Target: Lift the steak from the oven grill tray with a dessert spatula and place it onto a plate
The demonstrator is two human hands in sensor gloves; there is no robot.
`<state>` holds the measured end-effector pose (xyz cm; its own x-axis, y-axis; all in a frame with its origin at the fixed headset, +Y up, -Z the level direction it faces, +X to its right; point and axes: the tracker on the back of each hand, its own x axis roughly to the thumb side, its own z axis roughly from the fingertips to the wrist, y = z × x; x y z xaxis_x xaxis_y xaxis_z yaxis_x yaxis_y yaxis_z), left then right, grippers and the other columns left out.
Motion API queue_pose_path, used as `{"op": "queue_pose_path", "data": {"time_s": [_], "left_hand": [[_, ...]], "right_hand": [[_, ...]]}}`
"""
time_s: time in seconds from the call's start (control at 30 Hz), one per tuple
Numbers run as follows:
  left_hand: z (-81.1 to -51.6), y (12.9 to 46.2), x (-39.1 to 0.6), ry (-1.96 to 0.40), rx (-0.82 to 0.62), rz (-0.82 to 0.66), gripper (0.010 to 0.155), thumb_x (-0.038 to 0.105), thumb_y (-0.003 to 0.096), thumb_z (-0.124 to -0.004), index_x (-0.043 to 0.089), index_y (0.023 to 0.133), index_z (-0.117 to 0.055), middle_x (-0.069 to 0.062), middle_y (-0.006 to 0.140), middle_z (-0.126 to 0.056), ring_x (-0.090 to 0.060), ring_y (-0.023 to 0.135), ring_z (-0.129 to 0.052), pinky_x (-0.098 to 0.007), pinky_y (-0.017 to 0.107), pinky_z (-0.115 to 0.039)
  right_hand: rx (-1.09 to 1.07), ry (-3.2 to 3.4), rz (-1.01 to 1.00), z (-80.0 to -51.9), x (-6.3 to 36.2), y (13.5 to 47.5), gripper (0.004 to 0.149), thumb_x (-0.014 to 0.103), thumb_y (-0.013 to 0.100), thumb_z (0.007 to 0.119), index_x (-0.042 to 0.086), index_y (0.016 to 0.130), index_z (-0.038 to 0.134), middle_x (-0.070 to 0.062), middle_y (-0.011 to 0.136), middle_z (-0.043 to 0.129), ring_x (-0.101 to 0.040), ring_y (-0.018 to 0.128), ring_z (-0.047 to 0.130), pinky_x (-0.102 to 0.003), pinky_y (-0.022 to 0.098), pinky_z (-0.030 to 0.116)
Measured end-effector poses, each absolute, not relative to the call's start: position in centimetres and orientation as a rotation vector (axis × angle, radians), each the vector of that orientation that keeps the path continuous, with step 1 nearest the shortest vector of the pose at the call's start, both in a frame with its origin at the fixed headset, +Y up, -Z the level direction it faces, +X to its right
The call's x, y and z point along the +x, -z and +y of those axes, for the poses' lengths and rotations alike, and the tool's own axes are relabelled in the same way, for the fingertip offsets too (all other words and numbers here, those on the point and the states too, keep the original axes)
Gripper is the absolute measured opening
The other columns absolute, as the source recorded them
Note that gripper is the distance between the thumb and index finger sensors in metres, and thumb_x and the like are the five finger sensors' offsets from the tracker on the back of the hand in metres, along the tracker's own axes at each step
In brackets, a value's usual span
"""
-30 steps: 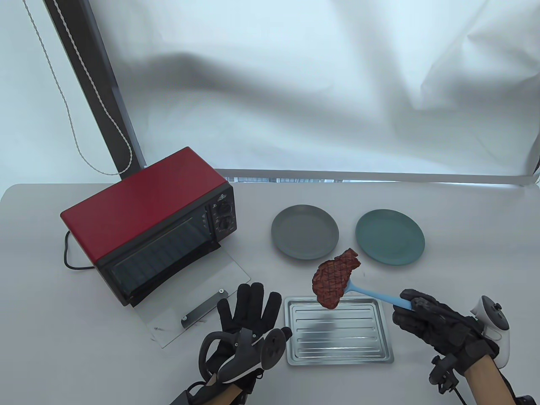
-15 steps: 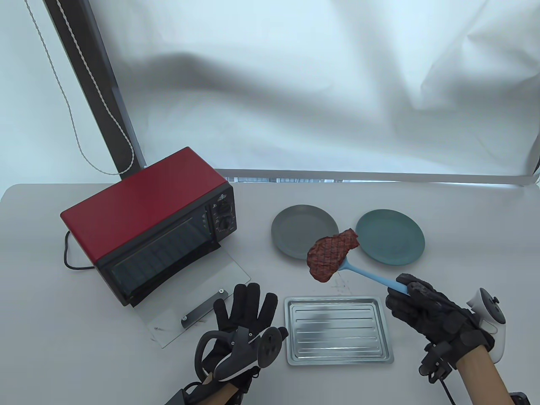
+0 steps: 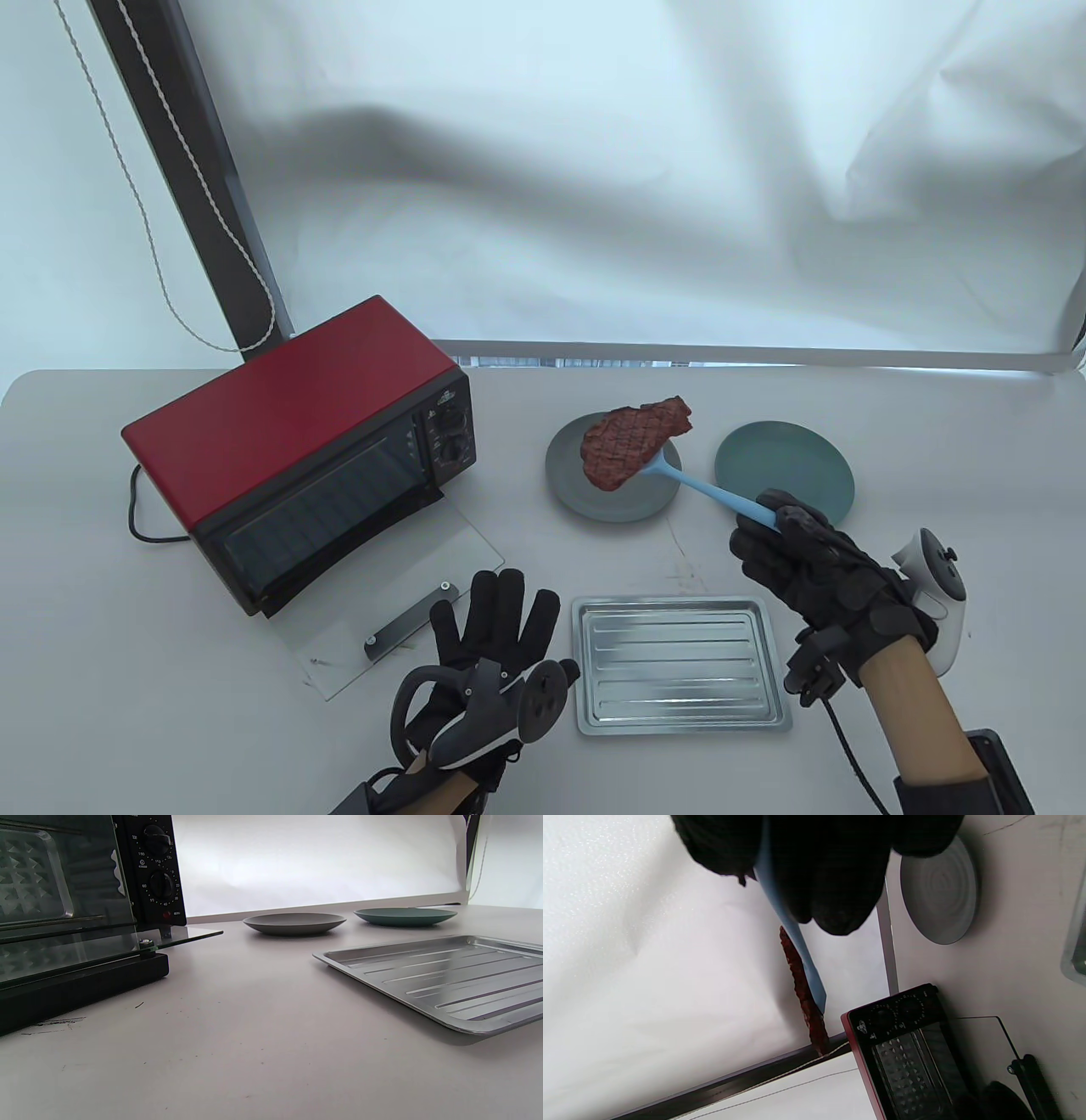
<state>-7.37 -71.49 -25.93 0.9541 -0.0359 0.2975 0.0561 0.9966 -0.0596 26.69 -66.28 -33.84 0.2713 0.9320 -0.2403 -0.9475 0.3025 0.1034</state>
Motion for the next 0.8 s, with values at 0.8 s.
{"op": "queue_pose_path", "data": {"time_s": [0.8], "left_hand": [[-71.3, 26.2, -7.9, 0.060, -0.089, -0.287, 0.073, 0.064, 0.0588, -0.038, 0.027, 0.119, -0.018, -0.018, 0.124, -0.006, -0.045, 0.114, -0.011, -0.077, 0.071, -0.021]], "right_hand": [[-0.270, -1.316, 0.350, -72.2, 23.2, 39.9, 0.043, 0.039, 0.065, 0.071, 0.022, 0.104, 0.061, -0.010, 0.099, 0.082, -0.025, 0.088, 0.091, -0.054, 0.074, 0.058]]}}
